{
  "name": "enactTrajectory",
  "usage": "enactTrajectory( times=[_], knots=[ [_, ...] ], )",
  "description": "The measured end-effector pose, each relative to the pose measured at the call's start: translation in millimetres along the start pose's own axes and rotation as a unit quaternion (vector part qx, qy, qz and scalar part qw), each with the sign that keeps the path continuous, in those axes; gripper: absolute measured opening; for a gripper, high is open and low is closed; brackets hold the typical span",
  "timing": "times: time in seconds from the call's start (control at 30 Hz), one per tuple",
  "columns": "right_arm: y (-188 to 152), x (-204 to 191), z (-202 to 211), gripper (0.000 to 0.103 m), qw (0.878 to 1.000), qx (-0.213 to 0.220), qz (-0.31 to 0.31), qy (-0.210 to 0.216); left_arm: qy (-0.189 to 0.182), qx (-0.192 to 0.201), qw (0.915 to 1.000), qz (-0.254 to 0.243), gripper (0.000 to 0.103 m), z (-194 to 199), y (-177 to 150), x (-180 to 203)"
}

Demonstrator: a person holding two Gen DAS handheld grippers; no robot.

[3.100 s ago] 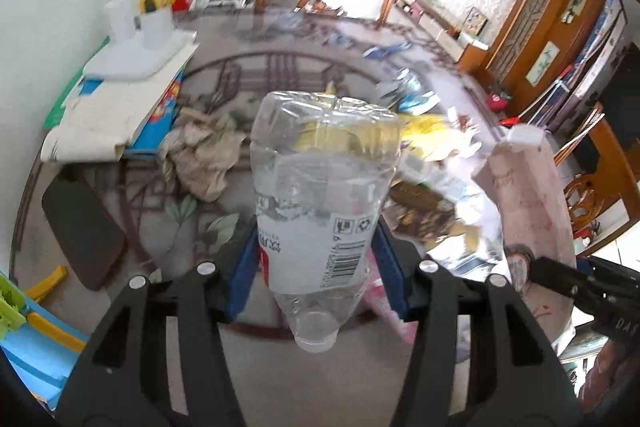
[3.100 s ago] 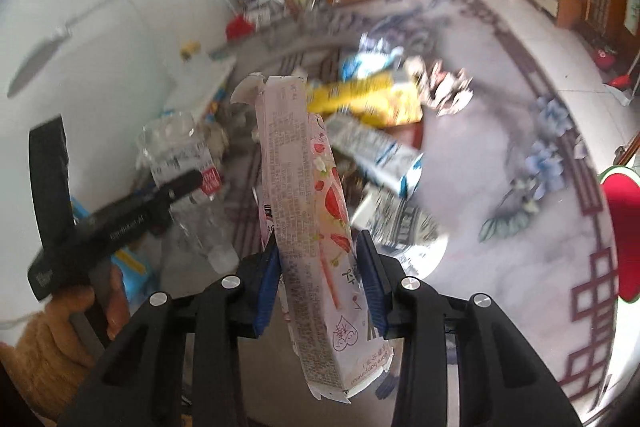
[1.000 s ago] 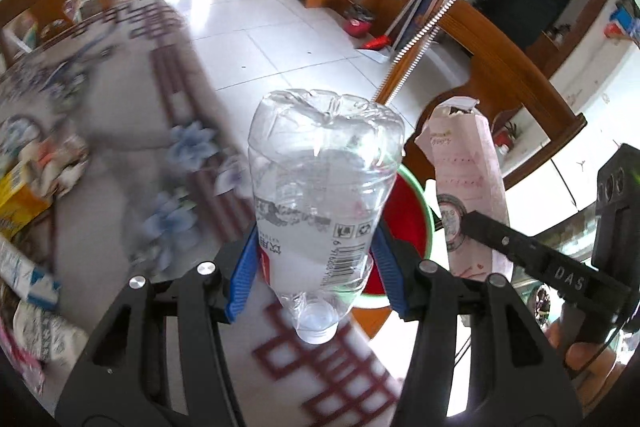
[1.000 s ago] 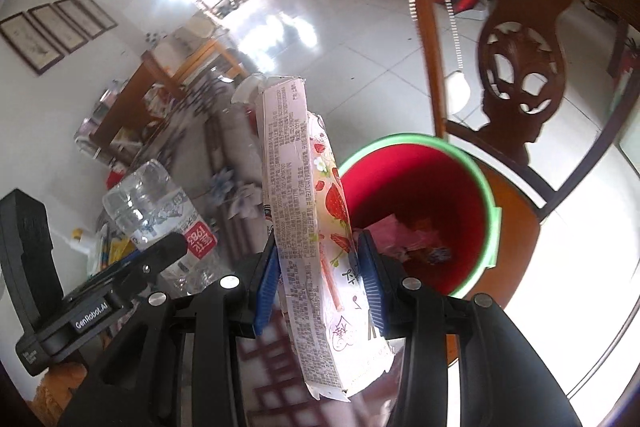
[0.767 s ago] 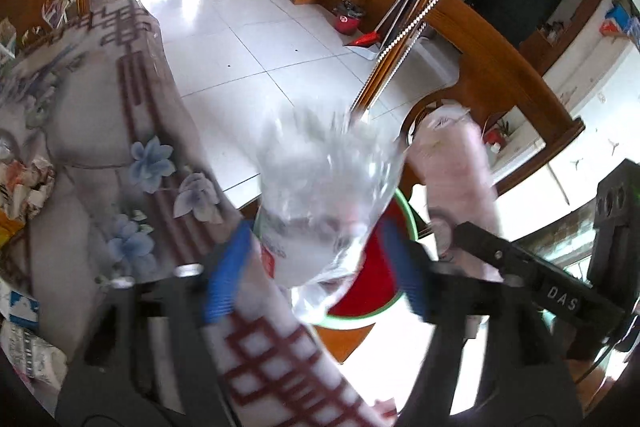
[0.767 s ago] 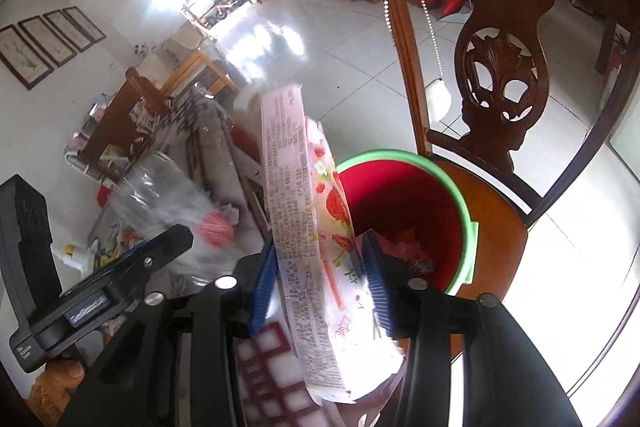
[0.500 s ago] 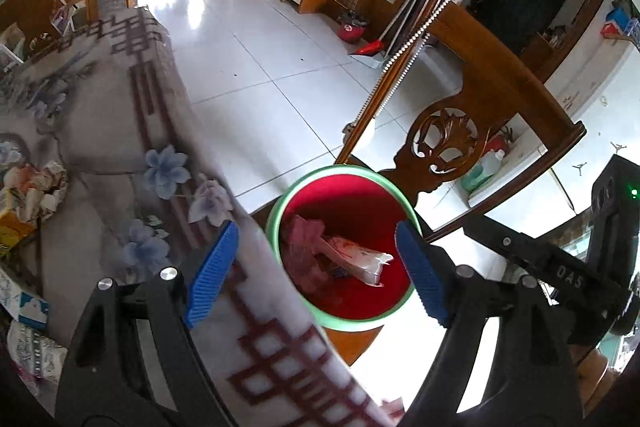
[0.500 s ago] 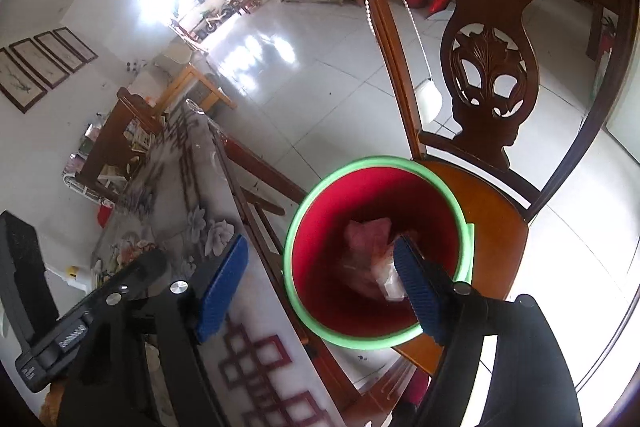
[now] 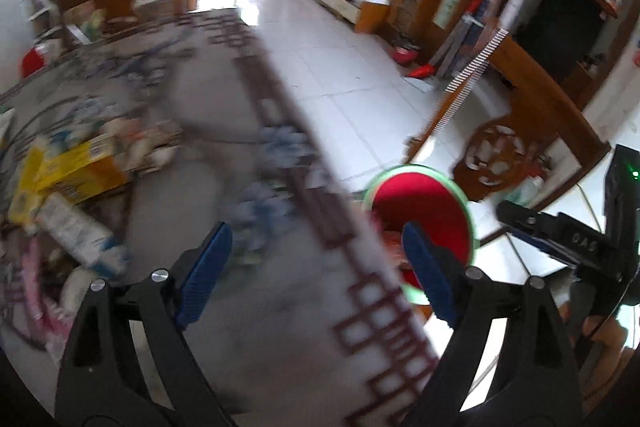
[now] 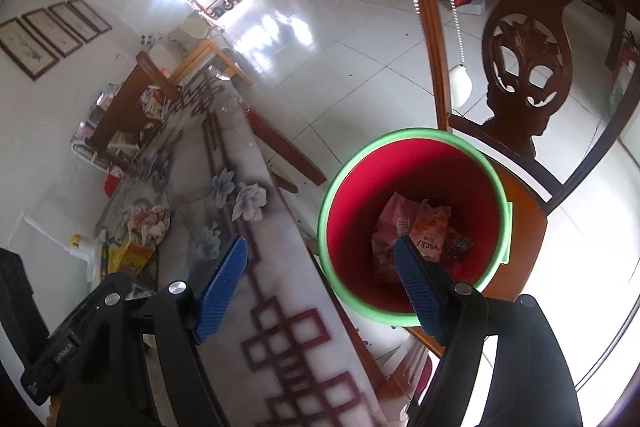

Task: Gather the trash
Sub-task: 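Move both grippers back over the table, then grasp the pink foil snack bag with the left gripper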

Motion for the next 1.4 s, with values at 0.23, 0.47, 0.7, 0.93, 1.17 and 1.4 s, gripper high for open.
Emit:
enactTrajectory(
  times=[0.23,0.47,0.7,0.93,1.17,1.4],
  knots=[
    [-22.5,-43.6,-26.5,0.073,0.998,-0.037,0.041,0.011,0.093,0.005,0.9898,0.108,0.085,12.8,-21.7,-119.5],
    [-50.2,-84.3,-51.4,0.073,0.995,-0.071,0.069,0.016,0.171,-0.017,0.9646,0.200,0.084,15.5,-67.4,-229.0],
    [-84.3,-121.5,-60.2,0.073,0.991,-0.091,0.092,0.018,0.170,-0.081,0.9481,0.256,0.054,-6.5,-112.5,-291.4],
    [-108.1,-160.5,-66.0,0.073,0.988,-0.098,0.118,0.021,0.120,-0.125,0.9591,0.224,0.038,-31.4,-123.0,-290.8],
    [-140.6,-198.4,-90.0,0.079,0.979,-0.132,0.154,0.019,0.094,-0.119,0.9756,0.159,0.019,-17.9,-127.3,-294.0],
    [-162.4,-244.7,-129.4,0.081,0.959,-0.167,0.226,0.014,0.085,-0.121,0.9812,0.124,0.020,-3.0,-134.5,-312.9]
  ],
)
Point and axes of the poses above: each gripper's, at about its wrist camera, not at the fingertips, and z roughly against the way its jaws point, x to its right, y to its top, the point moved 8 cm from there along -z, roughly the way its jaws point, and after that the axes turned 9 degrees about y, right-handed, at the moved point
